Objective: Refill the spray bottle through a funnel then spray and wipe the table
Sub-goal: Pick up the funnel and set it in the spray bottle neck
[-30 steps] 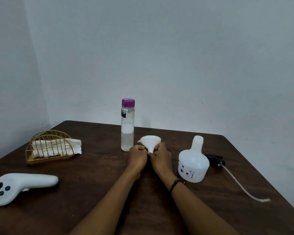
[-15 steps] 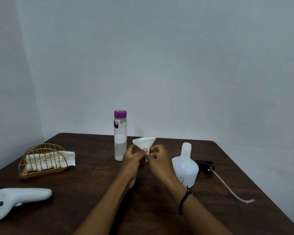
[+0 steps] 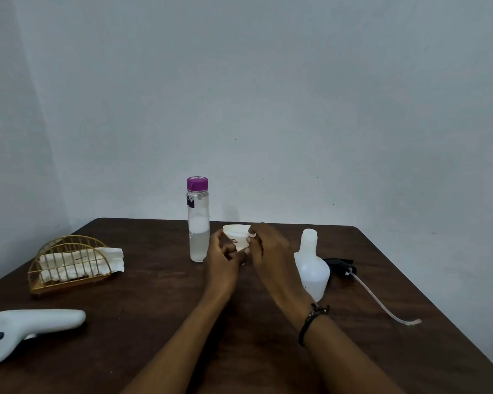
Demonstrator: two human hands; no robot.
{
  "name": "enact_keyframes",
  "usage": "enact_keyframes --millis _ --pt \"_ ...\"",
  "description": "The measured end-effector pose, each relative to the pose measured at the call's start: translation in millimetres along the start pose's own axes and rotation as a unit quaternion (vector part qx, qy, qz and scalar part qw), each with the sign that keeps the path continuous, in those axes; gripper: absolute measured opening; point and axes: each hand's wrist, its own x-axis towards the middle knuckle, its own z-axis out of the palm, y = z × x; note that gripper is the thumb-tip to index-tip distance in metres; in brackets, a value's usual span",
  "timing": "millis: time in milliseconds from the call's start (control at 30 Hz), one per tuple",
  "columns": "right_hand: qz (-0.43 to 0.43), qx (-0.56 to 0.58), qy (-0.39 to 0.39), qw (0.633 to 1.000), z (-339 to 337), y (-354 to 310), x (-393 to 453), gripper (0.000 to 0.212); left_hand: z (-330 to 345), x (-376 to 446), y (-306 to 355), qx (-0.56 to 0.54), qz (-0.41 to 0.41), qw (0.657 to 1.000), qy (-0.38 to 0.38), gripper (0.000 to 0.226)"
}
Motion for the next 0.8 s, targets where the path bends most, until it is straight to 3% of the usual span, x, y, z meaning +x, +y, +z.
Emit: enact_keyframes --millis 267,533,667,800 --pt "-0.091 -0.123 0.083 0.985 -30 -4 6 0.020 12 -12 11 0.018 0.072 0.997 0.010 0.065" --pt "-0.120 -0.087 0.207 0.967 -95 2 14 0.008 42 -27 8 0.098 0.087 0.985 -0.110 0.055" --pt "-0.096 -0.078 0.258 0.958 -116 19 11 0.008 54 -30 -7 0.228 0.087 0.956 -0.162 0.076" --pt "-0.075 -0.073 0.282 0.954 -124 32 12 0.006 62 -31 -19 0.268 0.096 0.943 -0.175 0.089"
